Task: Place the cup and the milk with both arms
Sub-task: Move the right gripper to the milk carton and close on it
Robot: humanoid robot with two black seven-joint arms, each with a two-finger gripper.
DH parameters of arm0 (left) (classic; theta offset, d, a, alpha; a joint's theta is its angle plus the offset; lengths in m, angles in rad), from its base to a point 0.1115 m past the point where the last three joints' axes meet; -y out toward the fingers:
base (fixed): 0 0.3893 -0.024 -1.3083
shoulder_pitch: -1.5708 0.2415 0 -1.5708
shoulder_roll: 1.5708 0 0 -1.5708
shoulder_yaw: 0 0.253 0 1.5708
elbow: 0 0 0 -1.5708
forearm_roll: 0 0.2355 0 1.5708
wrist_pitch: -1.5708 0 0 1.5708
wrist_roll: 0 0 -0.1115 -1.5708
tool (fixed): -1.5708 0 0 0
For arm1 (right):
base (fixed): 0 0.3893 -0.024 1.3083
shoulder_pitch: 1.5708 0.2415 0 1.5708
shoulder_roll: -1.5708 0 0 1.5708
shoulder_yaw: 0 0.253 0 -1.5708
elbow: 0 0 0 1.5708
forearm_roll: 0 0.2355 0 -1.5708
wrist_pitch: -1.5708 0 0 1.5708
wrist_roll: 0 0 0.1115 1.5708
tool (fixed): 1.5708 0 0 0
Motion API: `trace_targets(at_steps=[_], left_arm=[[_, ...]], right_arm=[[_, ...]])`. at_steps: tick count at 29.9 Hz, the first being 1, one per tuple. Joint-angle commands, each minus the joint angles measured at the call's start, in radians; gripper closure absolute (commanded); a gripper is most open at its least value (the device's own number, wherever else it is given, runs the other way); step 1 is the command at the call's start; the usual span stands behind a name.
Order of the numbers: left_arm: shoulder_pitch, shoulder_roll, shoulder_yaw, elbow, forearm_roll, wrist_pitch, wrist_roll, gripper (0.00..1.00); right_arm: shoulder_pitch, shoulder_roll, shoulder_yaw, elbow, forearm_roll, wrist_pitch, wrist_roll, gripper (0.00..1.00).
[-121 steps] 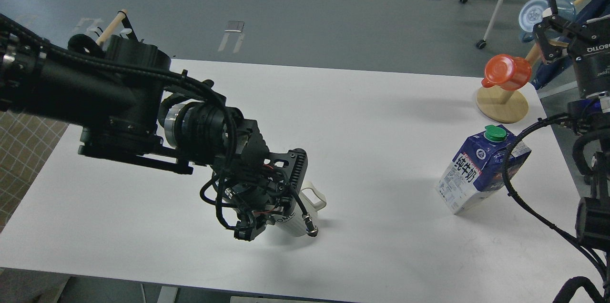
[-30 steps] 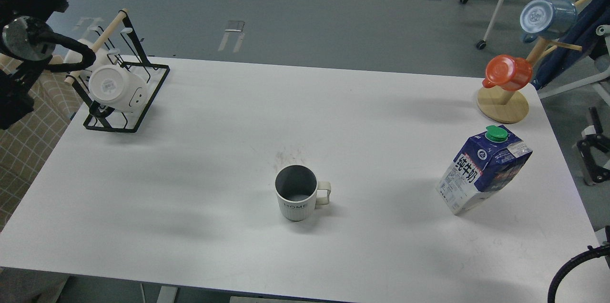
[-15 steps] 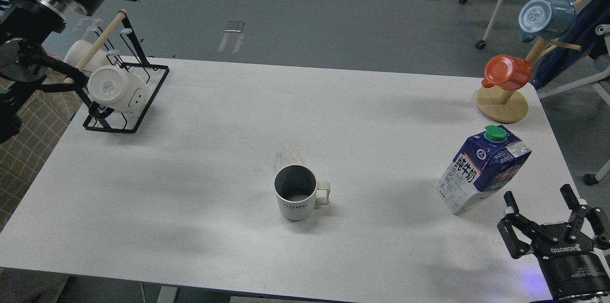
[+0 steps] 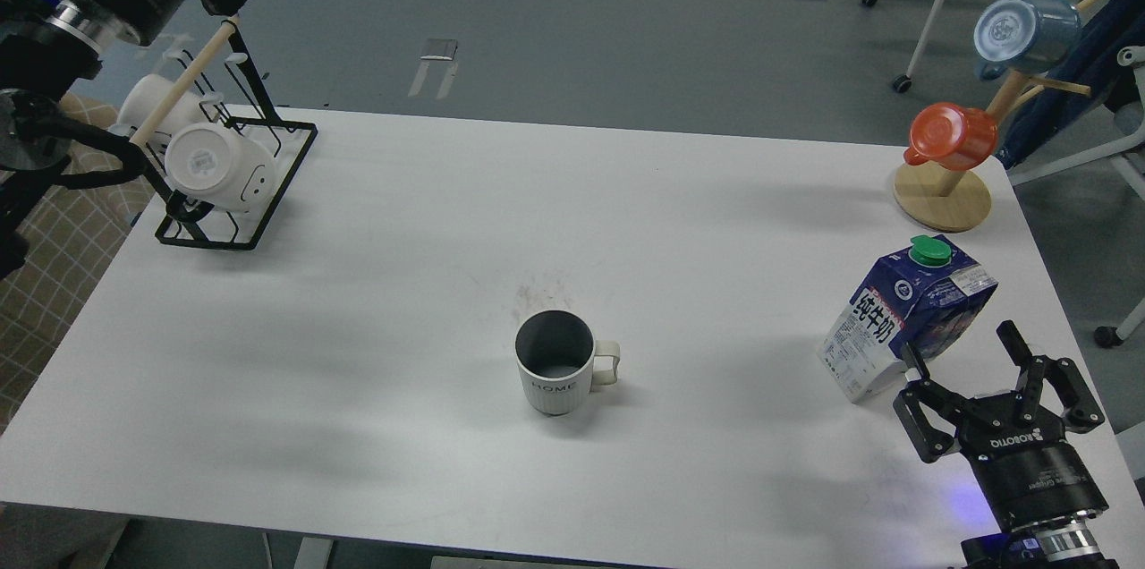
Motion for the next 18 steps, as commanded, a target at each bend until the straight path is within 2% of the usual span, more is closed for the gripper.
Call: trace_targets(at_steps=[1,12,14,18], left_arm=[[0.0,0.004,0.0,0.0,0.0,0.0,0.0,0.04],[0.002,0.036,0.004,-0.008,0.008,0.0,0.002,0.04],[0.002,0.042,0.004,-0.009,0.008,0.0,0.002,0.04],[0.002,0.048,0.008,-0.009,0.008,0.0,0.003,0.04]], right_arm=[[0.024,0.003,-0.002,-0.001,0.0,-0.017,0.0,0.06],[0.124,0.003,-0.025,-0.055,-0.003,-0.099,0.0,0.05],[0.155,0.009,-0.029,-0.075,-0.003,-0.152,0.0,0.05],[0.214,0.02,-0.049,-0.13,-0.003,-0.177,0.0,0.05]])
